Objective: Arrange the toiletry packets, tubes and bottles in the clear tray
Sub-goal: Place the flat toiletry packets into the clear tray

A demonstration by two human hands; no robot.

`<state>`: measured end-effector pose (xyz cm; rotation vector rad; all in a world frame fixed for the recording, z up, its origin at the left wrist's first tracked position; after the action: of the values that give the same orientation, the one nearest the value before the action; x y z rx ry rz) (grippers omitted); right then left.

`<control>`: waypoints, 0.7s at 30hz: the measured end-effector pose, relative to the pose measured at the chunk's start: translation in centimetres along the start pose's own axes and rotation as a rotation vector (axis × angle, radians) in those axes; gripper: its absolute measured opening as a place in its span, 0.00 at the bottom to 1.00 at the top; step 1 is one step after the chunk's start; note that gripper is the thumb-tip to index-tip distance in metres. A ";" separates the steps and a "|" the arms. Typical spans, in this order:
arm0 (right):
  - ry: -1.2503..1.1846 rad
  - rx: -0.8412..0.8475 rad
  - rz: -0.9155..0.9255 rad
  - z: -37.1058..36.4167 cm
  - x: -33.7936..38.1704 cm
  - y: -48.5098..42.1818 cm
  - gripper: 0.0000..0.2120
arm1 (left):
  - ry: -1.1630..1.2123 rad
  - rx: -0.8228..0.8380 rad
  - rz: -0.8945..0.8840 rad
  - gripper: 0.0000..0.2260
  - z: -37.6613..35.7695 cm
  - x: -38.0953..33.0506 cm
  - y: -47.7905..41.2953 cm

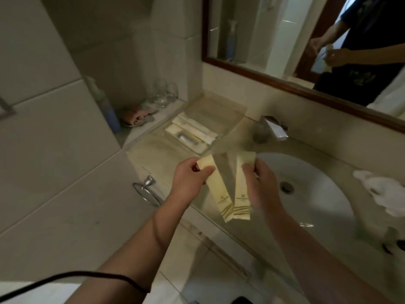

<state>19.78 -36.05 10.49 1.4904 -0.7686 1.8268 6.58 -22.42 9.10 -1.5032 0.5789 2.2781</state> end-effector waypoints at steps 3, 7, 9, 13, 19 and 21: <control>0.045 0.099 -0.064 -3.7 -1.1 -3.2 0.10 | 0.019 -0.016 0.055 0.03 2.1 1.0 -3.5; 0.068 0.188 -0.127 -6.8 -2.3 -8.1 0.12 | 0.063 -0.018 0.115 0.03 3.3 2.1 -9.0; 0.076 0.240 -0.194 -8.1 -3.2 -10.6 0.13 | 0.072 -0.041 0.164 0.03 3.7 2.5 -11.6; 0.025 0.318 -0.283 -10.7 -4.0 -15.4 0.16 | 0.070 -0.088 0.209 0.02 4.9 2.8 -17.0; 0.050 0.210 -0.293 -14.0 -4.9 -20.4 0.15 | 0.020 -0.145 0.265 0.02 7.6 3.8 -25.1; 0.169 0.240 -0.258 -15.2 -4.7 -21.9 0.15 | 0.000 -0.126 0.264 0.05 8.1 4.4 -28.1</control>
<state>28.54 -11.27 3.93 1.4796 -0.2687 1.8631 12.55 6.03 3.84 -1.5655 0.6804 2.5566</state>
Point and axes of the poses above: each hand's wrist, its own y-axis away from the middle knuckle, its own z-axis out of the back of the hand, x = y × z, the point moved 4 cm from there along -y, towards the middle knuckle, and after that the axes turned 10 degrees about -y, right-handed, at the moved point
